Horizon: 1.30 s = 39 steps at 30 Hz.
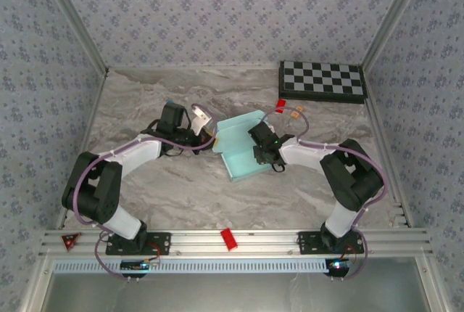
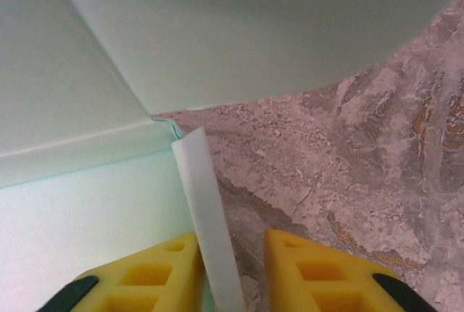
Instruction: Fold the paper box
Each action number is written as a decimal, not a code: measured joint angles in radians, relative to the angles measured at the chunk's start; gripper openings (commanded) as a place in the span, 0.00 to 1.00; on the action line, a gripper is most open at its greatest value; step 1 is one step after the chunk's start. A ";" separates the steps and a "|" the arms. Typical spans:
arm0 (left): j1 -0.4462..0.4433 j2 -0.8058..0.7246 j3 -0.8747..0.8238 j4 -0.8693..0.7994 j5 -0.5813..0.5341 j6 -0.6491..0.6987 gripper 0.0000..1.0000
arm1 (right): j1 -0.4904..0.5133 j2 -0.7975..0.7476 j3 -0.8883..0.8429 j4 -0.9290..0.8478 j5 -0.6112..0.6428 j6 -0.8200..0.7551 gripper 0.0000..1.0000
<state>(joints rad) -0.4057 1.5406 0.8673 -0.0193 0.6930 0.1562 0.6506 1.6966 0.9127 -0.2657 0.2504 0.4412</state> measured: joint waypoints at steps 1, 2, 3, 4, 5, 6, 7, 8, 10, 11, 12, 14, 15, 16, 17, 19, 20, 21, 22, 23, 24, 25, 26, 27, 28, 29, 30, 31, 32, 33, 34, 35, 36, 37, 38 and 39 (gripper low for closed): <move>0.000 0.000 0.000 -0.001 0.003 0.000 0.00 | -0.003 -0.006 -0.003 0.000 -0.008 0.000 0.34; 0.000 -0.001 0.000 -0.001 0.003 0.000 0.00 | -0.005 -0.010 -0.006 0.000 -0.014 0.000 0.36; 0.000 -0.002 0.000 0.000 0.003 0.000 0.00 | -0.008 -0.015 -0.008 0.000 -0.022 0.000 0.37; 0.000 -0.002 0.000 0.000 0.003 0.000 0.00 | -0.010 -0.020 -0.011 0.000 -0.027 0.000 0.39; 0.000 -0.002 0.000 -0.001 0.003 0.000 0.00 | -0.011 -0.023 -0.012 -0.001 -0.032 0.000 0.40; 0.000 -0.002 0.000 -0.001 0.002 0.000 0.00 | -0.012 -0.026 -0.012 -0.001 -0.036 0.000 0.41; -0.001 -0.002 0.000 0.000 0.003 0.000 0.00 | -0.014 -0.029 -0.012 -0.001 -0.042 0.000 0.42; -0.002 -0.002 0.000 0.000 0.003 0.000 0.00 | -0.014 -0.034 -0.013 -0.001 -0.046 0.001 0.43; -0.003 -0.002 0.000 0.000 0.003 0.001 0.00 | -0.016 -0.044 -0.013 -0.001 -0.058 0.001 0.44; -0.005 -0.002 0.000 0.000 0.002 0.001 0.00 | -0.016 -0.049 -0.013 -0.002 -0.064 0.001 0.44; -0.007 -0.003 0.000 0.000 0.002 0.001 0.00 | -0.017 -0.056 -0.014 -0.002 -0.069 0.001 0.44; -0.009 -0.005 0.000 0.000 0.002 0.002 0.00 | -0.021 -0.073 -0.015 -0.008 -0.085 0.000 0.44; -0.010 -0.007 0.000 0.000 0.002 0.002 0.00 | -0.024 -0.082 -0.015 -0.011 -0.094 0.000 0.44; -0.011 -0.009 0.000 0.000 0.002 0.005 0.00 | -0.027 -0.091 -0.015 -0.017 -0.103 -0.001 0.44; -0.013 -0.011 0.000 0.000 0.002 0.006 0.00 | -0.030 -0.099 -0.015 -0.024 -0.110 -0.002 0.44; -0.013 -0.014 0.000 0.000 0.002 0.012 0.00 | -0.035 -0.114 -0.015 -0.045 -0.122 -0.005 0.44; -0.013 -0.014 0.000 0.000 0.002 0.013 0.00 | -0.039 -0.120 -0.015 -0.056 -0.127 -0.007 0.43; -0.013 -0.015 0.000 0.000 0.002 0.013 0.00 | -0.042 -0.126 -0.015 -0.070 -0.134 -0.011 0.43; -0.013 -0.015 0.000 0.000 0.002 0.013 0.00 | -0.047 -0.130 -0.015 -0.084 -0.140 -0.016 0.43; -0.013 -0.015 0.000 0.000 0.002 0.015 0.00 | -0.050 -0.132 -0.015 -0.096 -0.144 -0.019 0.43; -0.013 -0.015 0.000 0.000 0.002 0.017 0.00 | -0.055 -0.134 -0.015 -0.110 -0.148 -0.024 0.43; -0.013 -0.015 0.000 0.000 0.002 0.018 0.00 | -0.058 -0.134 -0.016 -0.121 -0.154 -0.030 0.42; -0.013 -0.015 0.000 0.000 0.002 0.019 0.00 | -0.062 -0.134 -0.016 -0.129 -0.159 -0.032 0.41; -0.013 -0.015 0.000 0.000 0.002 0.019 0.00 | -0.066 -0.134 -0.018 -0.135 -0.164 -0.039 0.40; -0.013 -0.015 0.000 0.000 0.002 0.019 0.00 | -0.069 -0.134 -0.019 -0.143 -0.169 -0.044 0.38; -0.013 -0.015 0.000 0.000 0.003 0.019 0.00 | -0.071 -0.134 -0.020 -0.148 -0.175 -0.047 0.38; -0.013 -0.015 0.000 0.000 0.003 0.019 0.00 | -0.073 -0.134 -0.020 -0.152 -0.182 -0.050 0.37; -0.015 -0.015 0.000 0.000 0.003 0.019 0.00 | -0.074 -0.134 -0.020 -0.154 -0.186 -0.052 0.36; -0.016 -0.016 0.000 0.000 0.003 0.019 0.00 | -0.074 -0.134 -0.020 -0.157 -0.188 -0.055 0.34; -0.016 -0.016 0.000 0.000 0.003 0.019 0.00 | -0.074 -0.134 -0.020 -0.159 -0.190 -0.058 0.34; -0.016 -0.016 0.000 0.000 0.003 0.019 0.00 | -0.074 -0.134 -0.020 -0.161 -0.193 -0.062 0.33; -0.016 -0.016 0.000 0.000 0.003 0.019 0.00 | -0.074 -0.134 -0.020 -0.162 -0.195 -0.065 0.32; -0.016 -0.016 0.000 0.000 0.003 0.019 0.00 | -0.073 -0.134 -0.020 -0.163 -0.196 -0.067 0.31; -0.016 -0.016 0.000 0.000 0.003 0.019 0.00 | -0.074 -0.134 -0.020 -0.164 -0.198 -0.070 0.31; -0.018 -0.016 0.000 0.000 0.003 0.019 0.00 | -0.074 -0.134 -0.020 -0.165 -0.199 -0.072 0.31; -0.019 -0.016 0.000 0.000 0.003 0.019 0.00 | -0.073 -0.134 -0.020 -0.166 -0.200 -0.074 0.30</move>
<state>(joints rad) -0.4248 1.5249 0.8673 -0.0193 0.6956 0.1753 0.5774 1.5631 0.8925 -0.4316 0.0509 0.3676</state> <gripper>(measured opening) 0.045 0.312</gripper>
